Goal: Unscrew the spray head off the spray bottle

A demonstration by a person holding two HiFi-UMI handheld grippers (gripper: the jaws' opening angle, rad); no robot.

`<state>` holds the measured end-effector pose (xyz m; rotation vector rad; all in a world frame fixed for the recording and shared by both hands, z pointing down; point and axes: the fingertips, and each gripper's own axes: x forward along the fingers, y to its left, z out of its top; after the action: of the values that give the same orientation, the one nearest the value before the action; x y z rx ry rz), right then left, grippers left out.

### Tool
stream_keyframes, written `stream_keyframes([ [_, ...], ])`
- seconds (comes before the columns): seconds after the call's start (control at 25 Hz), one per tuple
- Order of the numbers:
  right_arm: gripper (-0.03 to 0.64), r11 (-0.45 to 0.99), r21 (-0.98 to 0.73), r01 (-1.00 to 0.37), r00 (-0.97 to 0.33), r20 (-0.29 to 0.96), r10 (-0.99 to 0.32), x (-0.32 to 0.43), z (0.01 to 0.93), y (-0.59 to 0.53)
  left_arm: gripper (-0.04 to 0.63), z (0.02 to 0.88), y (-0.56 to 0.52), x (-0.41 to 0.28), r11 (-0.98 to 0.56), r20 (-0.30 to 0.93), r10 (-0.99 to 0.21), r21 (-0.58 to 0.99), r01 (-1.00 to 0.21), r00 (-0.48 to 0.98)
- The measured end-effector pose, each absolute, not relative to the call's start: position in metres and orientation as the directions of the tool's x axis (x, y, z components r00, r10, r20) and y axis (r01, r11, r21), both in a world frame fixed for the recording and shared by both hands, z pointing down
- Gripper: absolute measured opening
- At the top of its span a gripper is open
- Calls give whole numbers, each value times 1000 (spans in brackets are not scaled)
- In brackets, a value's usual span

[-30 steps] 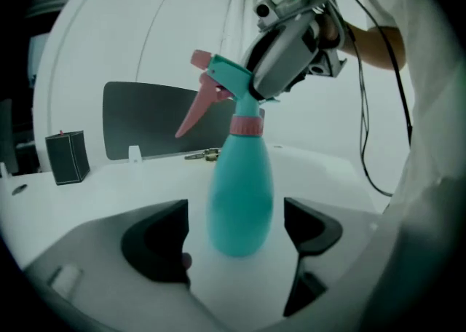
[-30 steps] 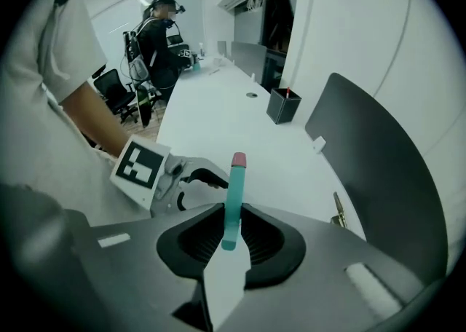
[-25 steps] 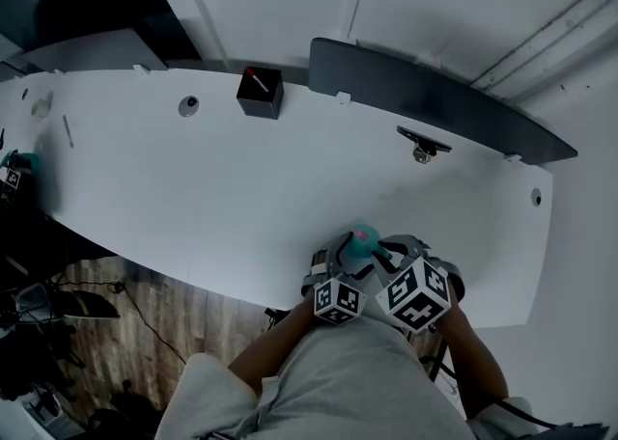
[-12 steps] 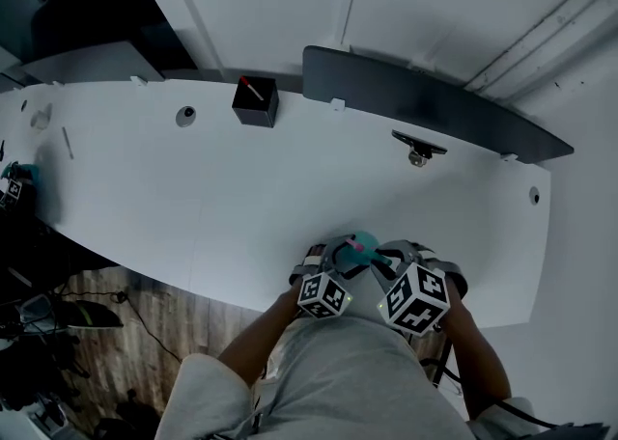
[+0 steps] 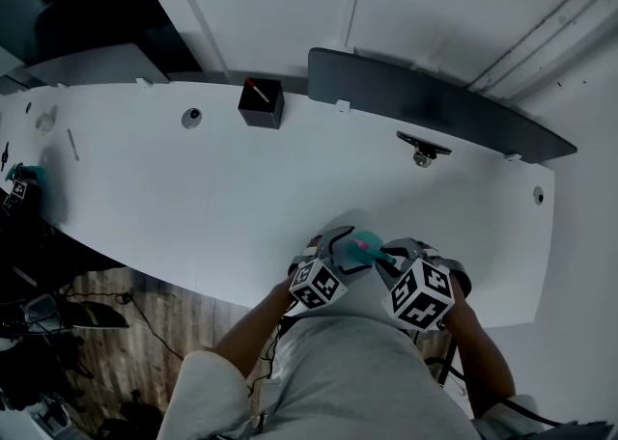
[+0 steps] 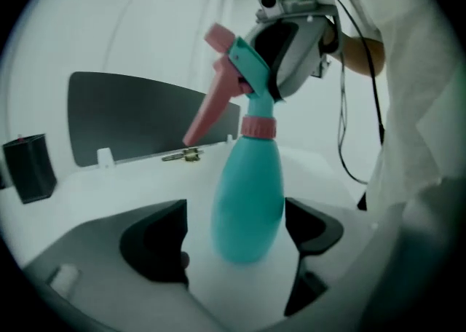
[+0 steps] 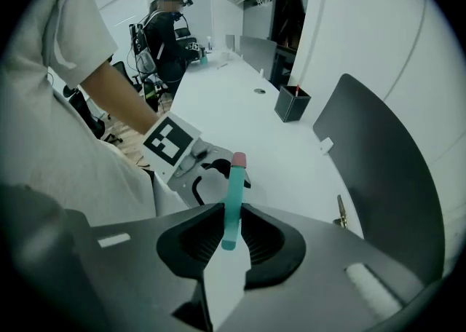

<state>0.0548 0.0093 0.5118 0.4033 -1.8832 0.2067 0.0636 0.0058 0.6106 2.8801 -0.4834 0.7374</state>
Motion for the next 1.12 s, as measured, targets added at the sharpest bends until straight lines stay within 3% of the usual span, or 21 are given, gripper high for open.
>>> stream_keyframes([
  [0.12,77,920,58,-388,-299,936,-185,55,511,8,417,607,12,56,-849,499,-451,17,-529,740],
  [0.2,77,915,58,-399,-301,935,-190,55,511,8,420,614,18,60,-804,538,-505,-8,-595,675],
  [0.44,76,905,58,-421,-304,931,-201,53,512,8,419,639,11,77,-771,608,-536,-70,-633,586],
  [0.6,76,908,59,-414,-305,931,-200,53,512,9,380,642,7,76,-784,619,-527,-89,-615,583],
  [0.76,75,933,65,-353,-300,937,-179,53,513,11,377,643,10,78,-845,612,-462,-84,-529,641],
  [1.0,74,969,51,-242,-308,943,-127,50,512,21,377,643,23,76,-986,573,-168,-80,-149,802],
  [1.12,74,970,73,-231,-296,944,-142,49,512,20,376,641,22,76,-995,585,-100,-70,-72,805],
])
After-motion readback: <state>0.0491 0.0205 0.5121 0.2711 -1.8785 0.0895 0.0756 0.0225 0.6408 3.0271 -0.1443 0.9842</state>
